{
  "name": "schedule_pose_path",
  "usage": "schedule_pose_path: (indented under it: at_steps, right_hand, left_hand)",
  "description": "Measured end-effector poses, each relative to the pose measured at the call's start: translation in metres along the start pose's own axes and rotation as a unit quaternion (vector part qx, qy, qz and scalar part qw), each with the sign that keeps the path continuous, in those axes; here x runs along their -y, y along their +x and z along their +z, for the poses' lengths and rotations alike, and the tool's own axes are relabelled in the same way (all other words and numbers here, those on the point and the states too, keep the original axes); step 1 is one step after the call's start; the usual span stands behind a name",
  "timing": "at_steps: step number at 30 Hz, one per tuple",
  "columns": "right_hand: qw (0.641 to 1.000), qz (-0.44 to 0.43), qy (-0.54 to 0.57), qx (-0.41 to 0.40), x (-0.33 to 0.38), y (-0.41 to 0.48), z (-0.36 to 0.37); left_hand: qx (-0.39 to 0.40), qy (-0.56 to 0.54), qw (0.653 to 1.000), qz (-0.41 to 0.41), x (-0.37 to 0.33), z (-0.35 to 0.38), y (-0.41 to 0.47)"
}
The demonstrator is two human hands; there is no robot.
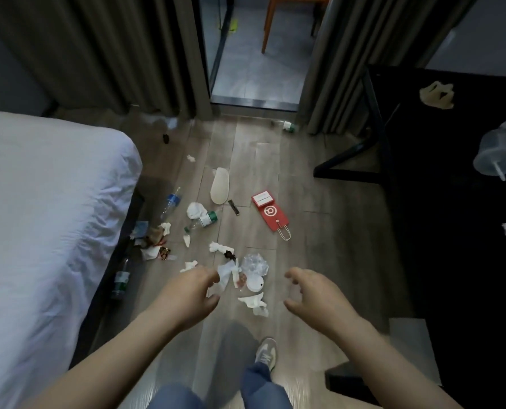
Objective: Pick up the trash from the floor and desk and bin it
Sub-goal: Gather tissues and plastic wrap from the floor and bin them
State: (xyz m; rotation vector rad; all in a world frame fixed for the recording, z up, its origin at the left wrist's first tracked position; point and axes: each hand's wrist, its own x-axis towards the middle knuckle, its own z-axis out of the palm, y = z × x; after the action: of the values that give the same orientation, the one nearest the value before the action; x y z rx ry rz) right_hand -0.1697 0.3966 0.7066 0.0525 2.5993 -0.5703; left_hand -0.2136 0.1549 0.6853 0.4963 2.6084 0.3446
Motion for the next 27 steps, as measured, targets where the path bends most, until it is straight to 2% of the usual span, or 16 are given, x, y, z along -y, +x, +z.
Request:
schedule_pose_path:
  at_steps: [5,12,17,22,27]
  right_hand:
    - [0.999,0.009,0.033,0.008,-0.041,0.072,0.036]
    - [0.996,0.062,0.051,0.034,-0.096,0.168,0.17]
    - [0.995,0.078,0.047,0.049,-0.148,0.239,0.277]
    - [0.997,0.059,0.007,0.052,-0.195,0.311,0.383]
    - [0.999,0.005,-0.003,0.049,-0.235,0.386,0.474]
  left_hand:
    - [0.029,0.006,0.999,-0.035,0.026,0.055,0.076]
    - [0.065,0.014,0.997,-0.048,0.084,0.179,0.173]
    - [0.072,0.021,0.997,-0.033,0.129,0.284,0.233]
    - [0.064,0.048,0.997,-0.02,0.177,0.387,0.292]
    - [0.054,0.085,0.994,0.052,0.224,0.48,0.348]
